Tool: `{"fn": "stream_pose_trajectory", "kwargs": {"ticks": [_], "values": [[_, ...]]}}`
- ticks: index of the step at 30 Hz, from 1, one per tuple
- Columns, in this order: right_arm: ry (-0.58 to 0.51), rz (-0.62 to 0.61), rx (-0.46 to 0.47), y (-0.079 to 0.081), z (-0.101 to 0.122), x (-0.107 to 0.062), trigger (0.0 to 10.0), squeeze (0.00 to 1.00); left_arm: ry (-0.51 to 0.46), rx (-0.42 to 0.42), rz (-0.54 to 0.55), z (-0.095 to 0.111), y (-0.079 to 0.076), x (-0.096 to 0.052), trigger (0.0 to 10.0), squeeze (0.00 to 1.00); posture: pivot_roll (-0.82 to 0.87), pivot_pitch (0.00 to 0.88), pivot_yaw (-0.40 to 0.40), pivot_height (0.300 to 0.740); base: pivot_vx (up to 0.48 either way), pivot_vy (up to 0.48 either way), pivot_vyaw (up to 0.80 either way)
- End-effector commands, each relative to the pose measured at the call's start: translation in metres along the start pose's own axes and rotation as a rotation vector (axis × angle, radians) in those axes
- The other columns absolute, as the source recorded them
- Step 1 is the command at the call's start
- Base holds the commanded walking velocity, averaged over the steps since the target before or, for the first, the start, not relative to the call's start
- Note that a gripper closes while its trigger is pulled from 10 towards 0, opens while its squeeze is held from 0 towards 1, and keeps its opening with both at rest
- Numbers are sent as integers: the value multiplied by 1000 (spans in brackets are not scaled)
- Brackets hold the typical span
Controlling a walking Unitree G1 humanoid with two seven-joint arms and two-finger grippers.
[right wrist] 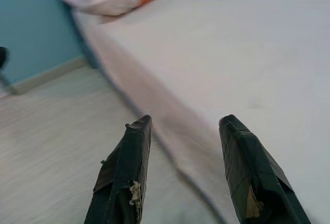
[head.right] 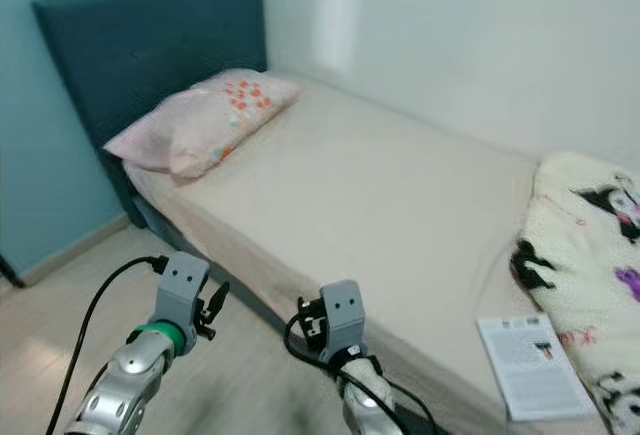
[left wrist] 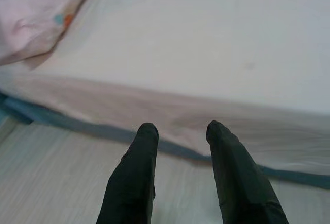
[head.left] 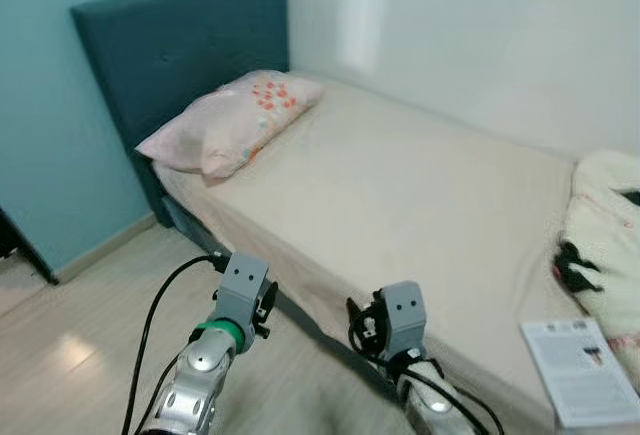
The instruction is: Clean up the room
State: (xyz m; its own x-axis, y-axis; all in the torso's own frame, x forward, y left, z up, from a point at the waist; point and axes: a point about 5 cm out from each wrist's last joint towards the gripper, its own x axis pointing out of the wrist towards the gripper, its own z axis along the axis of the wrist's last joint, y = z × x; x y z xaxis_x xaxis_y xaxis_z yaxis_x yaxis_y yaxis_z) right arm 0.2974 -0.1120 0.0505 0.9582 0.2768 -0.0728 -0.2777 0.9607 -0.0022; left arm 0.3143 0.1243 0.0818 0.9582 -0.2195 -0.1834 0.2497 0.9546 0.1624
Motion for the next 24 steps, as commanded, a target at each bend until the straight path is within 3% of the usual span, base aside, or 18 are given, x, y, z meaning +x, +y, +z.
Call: {"fn": "stream_pose_trajectory", "kwargs": {"ticks": [1, 24], "values": [[11, -12, 6, -2, -2, -2, 10000, 0, 12, -18, -21, -3, -3, -1, 10000, 0, -128, 9, 87, 740, 0, 0, -800], [10, -17, 3, -3, -3, -3, 10000, 0, 11, -36, -91, -1, -8, 0, 10000, 0, -142, 0, 93, 740, 0, 0, -800]]}}
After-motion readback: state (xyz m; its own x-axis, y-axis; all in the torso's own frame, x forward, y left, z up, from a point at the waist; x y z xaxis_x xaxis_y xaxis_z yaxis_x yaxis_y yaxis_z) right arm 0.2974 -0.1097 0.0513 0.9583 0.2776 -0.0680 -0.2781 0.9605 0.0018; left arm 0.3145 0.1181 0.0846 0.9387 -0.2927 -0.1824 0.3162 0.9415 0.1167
